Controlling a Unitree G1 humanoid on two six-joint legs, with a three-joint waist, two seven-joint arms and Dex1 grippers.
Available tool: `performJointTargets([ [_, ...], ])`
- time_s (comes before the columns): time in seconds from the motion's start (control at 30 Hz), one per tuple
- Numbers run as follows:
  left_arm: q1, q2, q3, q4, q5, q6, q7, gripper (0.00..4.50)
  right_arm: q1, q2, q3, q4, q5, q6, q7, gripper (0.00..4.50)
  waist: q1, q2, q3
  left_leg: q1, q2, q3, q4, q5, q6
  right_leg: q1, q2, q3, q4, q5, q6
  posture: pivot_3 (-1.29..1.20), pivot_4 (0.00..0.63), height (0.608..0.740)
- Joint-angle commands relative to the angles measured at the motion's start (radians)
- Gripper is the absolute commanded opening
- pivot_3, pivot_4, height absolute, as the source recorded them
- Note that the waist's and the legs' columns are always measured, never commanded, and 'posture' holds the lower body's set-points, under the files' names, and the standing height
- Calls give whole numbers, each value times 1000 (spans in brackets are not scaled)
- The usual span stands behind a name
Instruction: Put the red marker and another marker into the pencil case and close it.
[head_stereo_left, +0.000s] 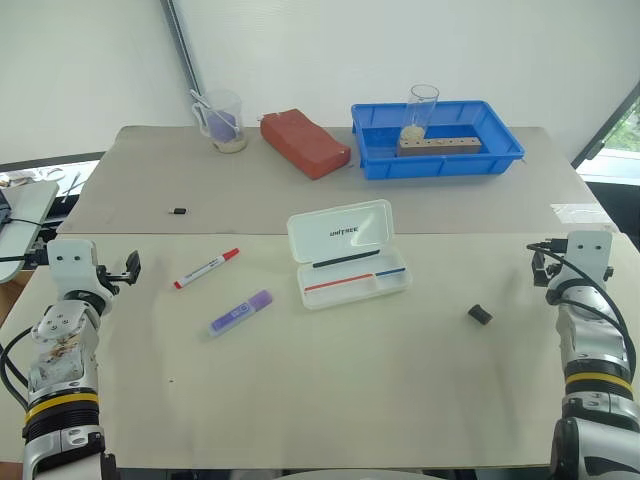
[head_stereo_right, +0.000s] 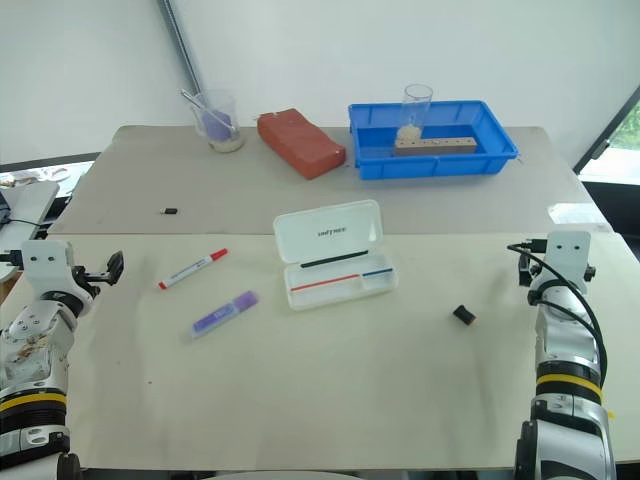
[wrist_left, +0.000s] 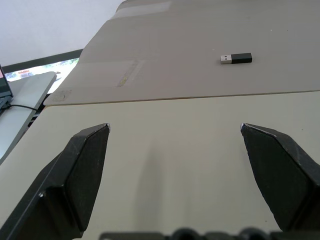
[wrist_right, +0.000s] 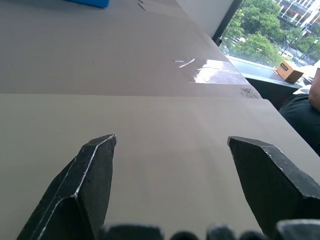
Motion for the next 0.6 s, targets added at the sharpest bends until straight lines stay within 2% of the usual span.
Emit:
performJointTargets([
  [0.03,4,31,27,-51,-5,-8,-9,4452,-18,-20,-16,-23,3,-26,0,3941,0,0,0,0,0,0,0,0,0,0,0,0,0,0,0,0,150,740],
  [0.13,6,40,34,-107,-28,6,-33,4452,-27,-38,-5,-36,-4,-30,23,3941,0,0,0,0,0,0,0,0,0,0,0,0,0,0,0,0,150,740],
  [0.27,14,90,-42,-286,-67,67,-187,4452,-39,-63,22,-109,22,-12,146,3941,0,0,1,0,0,0,0,0,0,0,0,0,0,0,0,0,150,740],
  [0.43,-113,182,-209,-471,-116,209,-383,4452,5,-117,73,-323,122,75,437,3941,8,2,2,-1,0,0,1,0,0,1,0,-2,0,0,0,0,150,740],
  [0.53,-218,156,-355,-524,-110,265,-456,4452,65,-145,108,-494,209,158,598,3941,13,3,2,-3,0,-2,2,0,0,1,1,-4,-1,0,1,0,150,740],
  [0.6,-284,94,-471,-532,-77,268,-480,4452,106,-161,138,-616,260,215,676,3941,20,5,1,-4,0,-4,2,0,0,2,1,-4,-2,0,1,0,150,740],
])
